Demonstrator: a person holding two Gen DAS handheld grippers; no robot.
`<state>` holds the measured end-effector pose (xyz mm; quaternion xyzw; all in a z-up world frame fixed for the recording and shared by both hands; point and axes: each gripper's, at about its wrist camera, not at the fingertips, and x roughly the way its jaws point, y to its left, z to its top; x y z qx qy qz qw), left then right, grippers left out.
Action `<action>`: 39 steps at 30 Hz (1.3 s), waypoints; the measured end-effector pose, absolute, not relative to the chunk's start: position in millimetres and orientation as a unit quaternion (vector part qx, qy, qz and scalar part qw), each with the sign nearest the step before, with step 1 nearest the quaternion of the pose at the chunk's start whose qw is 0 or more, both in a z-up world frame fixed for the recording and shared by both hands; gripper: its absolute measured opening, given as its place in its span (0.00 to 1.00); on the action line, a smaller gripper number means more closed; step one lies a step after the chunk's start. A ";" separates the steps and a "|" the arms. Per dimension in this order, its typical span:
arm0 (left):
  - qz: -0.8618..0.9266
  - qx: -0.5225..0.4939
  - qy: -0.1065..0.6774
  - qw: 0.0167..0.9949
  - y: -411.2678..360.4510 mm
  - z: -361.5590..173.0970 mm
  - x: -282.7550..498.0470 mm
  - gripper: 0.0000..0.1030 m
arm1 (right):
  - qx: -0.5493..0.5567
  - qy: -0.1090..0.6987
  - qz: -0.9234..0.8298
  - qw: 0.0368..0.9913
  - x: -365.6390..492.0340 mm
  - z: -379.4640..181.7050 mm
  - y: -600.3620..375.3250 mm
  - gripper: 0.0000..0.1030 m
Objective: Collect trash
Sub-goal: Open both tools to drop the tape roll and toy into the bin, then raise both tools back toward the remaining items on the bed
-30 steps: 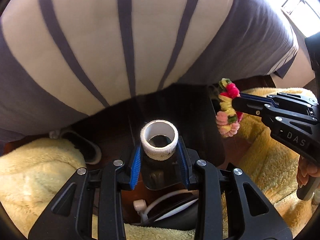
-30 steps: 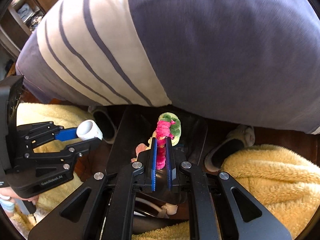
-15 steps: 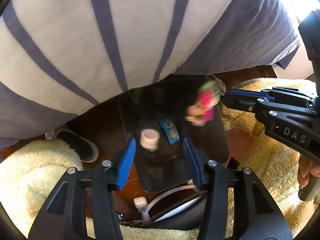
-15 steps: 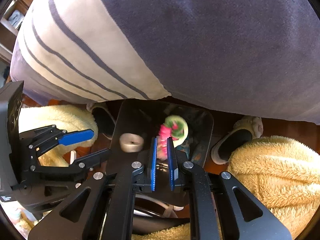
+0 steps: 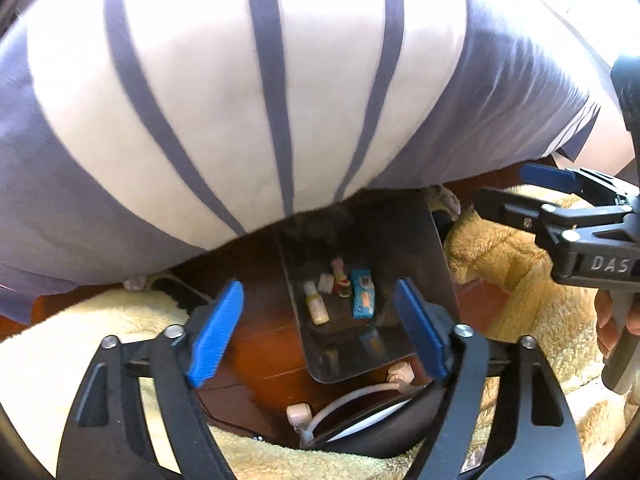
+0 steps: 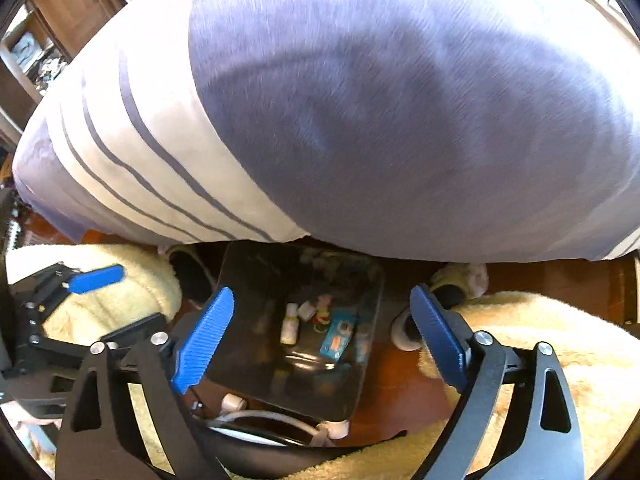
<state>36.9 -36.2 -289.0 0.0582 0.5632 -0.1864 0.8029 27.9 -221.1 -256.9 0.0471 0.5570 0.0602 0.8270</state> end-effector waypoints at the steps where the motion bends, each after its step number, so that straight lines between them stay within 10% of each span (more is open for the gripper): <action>1: -0.185 0.059 0.556 0.808 -34.6 -282.4 35.9 0.78 | 0.044 0.554 0.056 0.829 27.0 -254.1 -221.7 0.92; 39: -0.104 0.057 0.403 0.907 18.0 -153.4 138.2 0.87 | 0.017 0.416 0.040 0.908 126.4 -121.8 -239.5 0.97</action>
